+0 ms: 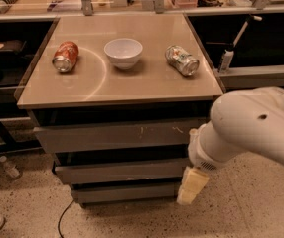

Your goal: Open bottom drawer

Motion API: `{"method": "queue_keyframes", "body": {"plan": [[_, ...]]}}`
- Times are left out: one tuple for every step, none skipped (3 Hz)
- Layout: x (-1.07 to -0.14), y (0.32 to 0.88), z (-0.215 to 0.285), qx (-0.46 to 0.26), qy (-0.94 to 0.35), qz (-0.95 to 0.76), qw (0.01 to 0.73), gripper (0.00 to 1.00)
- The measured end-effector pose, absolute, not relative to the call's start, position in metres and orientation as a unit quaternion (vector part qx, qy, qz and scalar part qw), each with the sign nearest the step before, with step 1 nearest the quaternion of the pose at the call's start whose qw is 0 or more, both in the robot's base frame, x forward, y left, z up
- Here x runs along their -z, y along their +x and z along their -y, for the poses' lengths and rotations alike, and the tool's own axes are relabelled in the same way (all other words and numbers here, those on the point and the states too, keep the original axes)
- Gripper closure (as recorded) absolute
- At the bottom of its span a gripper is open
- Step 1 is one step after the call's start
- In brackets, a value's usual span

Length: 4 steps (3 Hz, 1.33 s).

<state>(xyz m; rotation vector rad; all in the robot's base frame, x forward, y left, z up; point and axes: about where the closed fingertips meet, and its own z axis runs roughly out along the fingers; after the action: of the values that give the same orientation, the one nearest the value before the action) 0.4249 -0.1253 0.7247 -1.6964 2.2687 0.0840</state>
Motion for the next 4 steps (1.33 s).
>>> {"method": "queue_keyframes", "body": {"plan": [[-0.655, 0.409, 0.101, -0.058, -0.583, -0.799, 0.136, 0.00], [-0.585, 0.401, 0.085, -0.082, -0.558, -0.816, 0.127, 0.00], [-0.528, 0.405, 0.066, -0.100, -0.540, -0.826, 0.127, 0.00], [-0.528, 0.405, 0.066, -0.100, -0.540, -0.826, 0.126, 0.00]]}}
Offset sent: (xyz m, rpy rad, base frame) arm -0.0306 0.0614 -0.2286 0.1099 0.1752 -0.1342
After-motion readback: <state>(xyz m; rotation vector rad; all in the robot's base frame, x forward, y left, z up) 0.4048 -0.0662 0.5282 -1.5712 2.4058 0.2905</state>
